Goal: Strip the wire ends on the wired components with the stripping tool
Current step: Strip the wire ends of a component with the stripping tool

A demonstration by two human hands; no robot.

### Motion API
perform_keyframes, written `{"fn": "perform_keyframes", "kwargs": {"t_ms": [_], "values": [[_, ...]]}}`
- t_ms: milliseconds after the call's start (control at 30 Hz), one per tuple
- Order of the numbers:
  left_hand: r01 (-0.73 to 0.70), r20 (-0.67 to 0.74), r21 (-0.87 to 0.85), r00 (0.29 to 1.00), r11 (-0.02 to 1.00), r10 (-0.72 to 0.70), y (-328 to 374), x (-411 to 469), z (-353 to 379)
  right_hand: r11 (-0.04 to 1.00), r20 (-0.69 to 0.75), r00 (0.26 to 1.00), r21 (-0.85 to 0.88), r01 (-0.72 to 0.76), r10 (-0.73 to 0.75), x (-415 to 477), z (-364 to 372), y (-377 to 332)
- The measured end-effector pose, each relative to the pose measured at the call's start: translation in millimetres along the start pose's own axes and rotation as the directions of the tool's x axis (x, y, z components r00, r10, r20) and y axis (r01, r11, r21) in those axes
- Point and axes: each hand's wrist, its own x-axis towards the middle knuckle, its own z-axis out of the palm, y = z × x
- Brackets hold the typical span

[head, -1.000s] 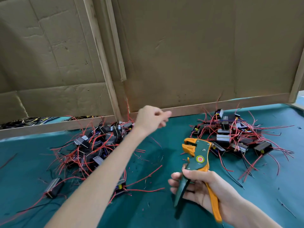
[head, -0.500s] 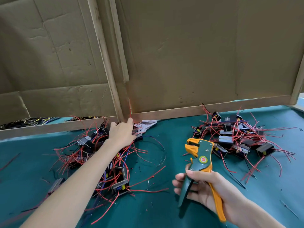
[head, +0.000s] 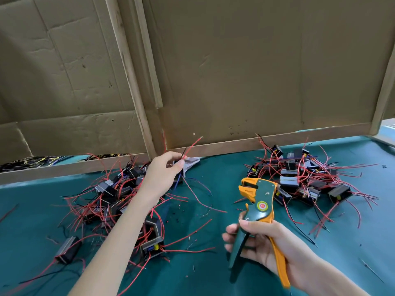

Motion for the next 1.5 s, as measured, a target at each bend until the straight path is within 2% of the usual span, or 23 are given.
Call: {"fn": "perform_keyframes", "kwargs": {"t_ms": [67,133,400,567,933,1033,1200,1500], "values": [[0.095,0.138,-0.309,0.989,0.946,-0.054,11.0,-15.8,-1.0,1.0,0.012,1.0,-0.009,0.017,-0.017,-1.9,0.4,-0.8],[0.117,0.2,-0.395,0.979,0.911,-0.039,18.4,-27.4,0.3,0.999,0.018,0.999,-0.028,0.033,-0.033,-4.0,2.0,-1.7],[-0.038,0.267,-0.354,0.953,0.934,0.14,25.1,-50.0,-4.3,0.988,0.122,0.99,-0.129,0.088,-0.072,-11.1,7.3,-6.5],[-0.011,0.269,-0.404,0.954,0.915,0.13,25.6,-54.0,-0.5,0.976,0.193,0.979,-0.187,0.107,-0.071,-12.9,6.6,-4.9],[0.0,0.372,-0.296,0.921,0.955,0.116,19.4,-59.6,12.5,0.967,0.235,0.971,-0.231,0.11,-0.054,-11.3,5.1,-2.2],[-0.024,0.348,-0.317,0.927,0.948,0.14,22.1,-62.0,15.2,0.966,0.236,0.97,-0.232,0.117,-0.061,-11.0,4.4,-2.2],[-0.059,0.224,-0.389,0.962,0.92,0.156,23.6,-62.7,15.9,0.963,0.256,0.965,-0.242,0.117,-0.052,-11.2,5.4,-3.3],[-0.018,0.251,-0.398,0.96,0.917,0.128,23.1,-65.0,20.1,0.951,0.284,0.957,-0.278,0.133,-0.051,-14.5,5.3,-4.0]]}}
